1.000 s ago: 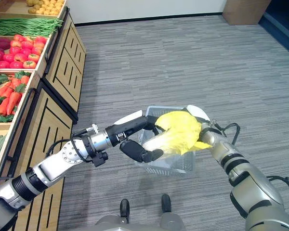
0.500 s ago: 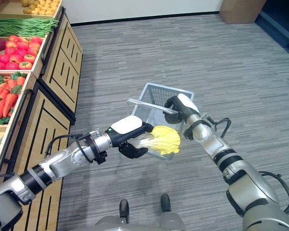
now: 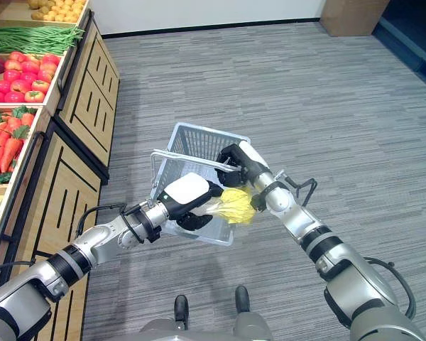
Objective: Get the vegetables into the basket
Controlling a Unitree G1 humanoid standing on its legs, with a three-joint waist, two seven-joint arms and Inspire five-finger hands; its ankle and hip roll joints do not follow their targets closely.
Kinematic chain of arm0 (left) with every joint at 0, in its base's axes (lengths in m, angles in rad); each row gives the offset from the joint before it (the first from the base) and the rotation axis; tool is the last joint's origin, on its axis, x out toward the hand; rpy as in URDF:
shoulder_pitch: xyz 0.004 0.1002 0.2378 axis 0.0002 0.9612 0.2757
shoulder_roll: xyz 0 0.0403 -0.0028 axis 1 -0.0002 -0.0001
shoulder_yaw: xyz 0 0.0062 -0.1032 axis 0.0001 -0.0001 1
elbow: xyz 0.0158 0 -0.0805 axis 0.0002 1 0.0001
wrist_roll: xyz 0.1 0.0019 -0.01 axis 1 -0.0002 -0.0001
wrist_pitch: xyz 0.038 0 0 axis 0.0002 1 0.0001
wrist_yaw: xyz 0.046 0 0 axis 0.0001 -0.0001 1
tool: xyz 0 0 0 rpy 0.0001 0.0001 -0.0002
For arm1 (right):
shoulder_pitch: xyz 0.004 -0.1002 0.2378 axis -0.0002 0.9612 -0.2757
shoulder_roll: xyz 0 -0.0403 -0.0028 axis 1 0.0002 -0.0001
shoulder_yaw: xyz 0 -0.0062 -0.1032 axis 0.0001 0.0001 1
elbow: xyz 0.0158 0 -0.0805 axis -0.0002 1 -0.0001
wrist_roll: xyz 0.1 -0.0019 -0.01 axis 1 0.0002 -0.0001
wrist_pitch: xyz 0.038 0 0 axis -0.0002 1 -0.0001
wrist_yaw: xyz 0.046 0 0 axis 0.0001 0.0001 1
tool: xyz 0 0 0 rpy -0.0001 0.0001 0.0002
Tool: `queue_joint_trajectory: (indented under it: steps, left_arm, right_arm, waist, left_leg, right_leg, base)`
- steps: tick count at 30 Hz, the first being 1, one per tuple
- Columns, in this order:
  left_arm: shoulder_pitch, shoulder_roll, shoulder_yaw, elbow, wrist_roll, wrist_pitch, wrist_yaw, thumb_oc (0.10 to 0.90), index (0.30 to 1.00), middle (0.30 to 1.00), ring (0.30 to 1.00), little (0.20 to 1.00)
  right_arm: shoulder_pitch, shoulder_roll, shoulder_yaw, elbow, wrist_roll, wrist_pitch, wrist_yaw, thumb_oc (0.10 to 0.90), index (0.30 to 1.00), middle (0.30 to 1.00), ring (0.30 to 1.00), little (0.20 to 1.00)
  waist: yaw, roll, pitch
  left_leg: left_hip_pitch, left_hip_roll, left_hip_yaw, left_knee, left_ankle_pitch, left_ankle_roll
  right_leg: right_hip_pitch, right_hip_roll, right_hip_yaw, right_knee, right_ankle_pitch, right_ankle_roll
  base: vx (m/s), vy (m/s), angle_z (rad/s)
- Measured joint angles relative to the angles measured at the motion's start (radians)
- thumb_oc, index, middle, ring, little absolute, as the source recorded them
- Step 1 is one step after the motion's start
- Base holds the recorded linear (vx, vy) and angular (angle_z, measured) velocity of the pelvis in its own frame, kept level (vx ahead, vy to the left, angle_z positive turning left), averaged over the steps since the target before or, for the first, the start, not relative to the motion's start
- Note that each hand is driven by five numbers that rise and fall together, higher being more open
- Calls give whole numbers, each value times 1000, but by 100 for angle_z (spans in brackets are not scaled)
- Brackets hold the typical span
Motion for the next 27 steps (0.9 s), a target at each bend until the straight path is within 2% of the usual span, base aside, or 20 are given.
queue_joint_trajectory:
  steps: [5,11,13,14,15,16,27]
  left_arm:
    - [3,1,1,153,78,61,18,400,300,300,300,300]
    - [28,2,31,186,103,76,78,400,300,300,300,300]
    - [37,-14,51,210,123,100,95,400,300,300,300,300]
    - [37,-20,54,220,123,107,101,447,366,366,366,366]
    - [41,-29,66,227,125,117,104,616,602,602,602,602]
    - [51,-37,76,227,128,128,115,900,1000,1000,1000,1000]
    - [69,-79,82,194,136,156,127,900,1000,1000,1000,1000]
  right_arm:
    - [0,-31,0,-50,2,-2,1,400,300,300,300,300]
    - [11,-40,2,-52,21,-3,12,400,300,300,300,300]
    - [15,-41,2,-52,22,-3,13,400,300,300,300,300]
    - [15,-41,2,-52,22,-3,13,400,300,300,300,300]
    - [16,-41,2,-52,22,-3,13,400,300,300,300,300]
    - [19,-42,2,-52,22,-3,13,400,300,300,300,300]
    - [40,-31,-1,-52,22,-3,9,400,300,300,300,300]
  waist:
    - [-5,-3,0]
    - [-4,-9,2]
    - [-5,-10,2]
    - [-5,-10,2]
    - [-5,-10,2]
    - [-5,-11,2]
    - [-5,-14,2]
  left_leg:
    - [3,7,8,0,0,-1]
    - [3,9,10,0,0,-1]
    - [4,9,12,0,0,-1]
    - [5,9,13,0,0,-1]
    - [5,9,13,0,0,-1]
    - [5,9,13,0,0,-1]
    - [8,10,14,0,0,-1]
  right_leg:
    - [1,7,1,0,1,-1]
    - [1,9,1,0,2,-2]
    - [1,9,3,0,2,-3]
    - [1,9,3,0,2,-3]
    - [1,9,3,0,2,-3]
    - [1,9,3,0,2,-3]
    - [4,10,2,0,3,-3]
  base:
    - [4,-3,-1]
    - [0,0,0]
    - [0,0,0]
    - [0,0,0]
    - [0,0,0]
    - [0,0,0]
    - [0,0,0]
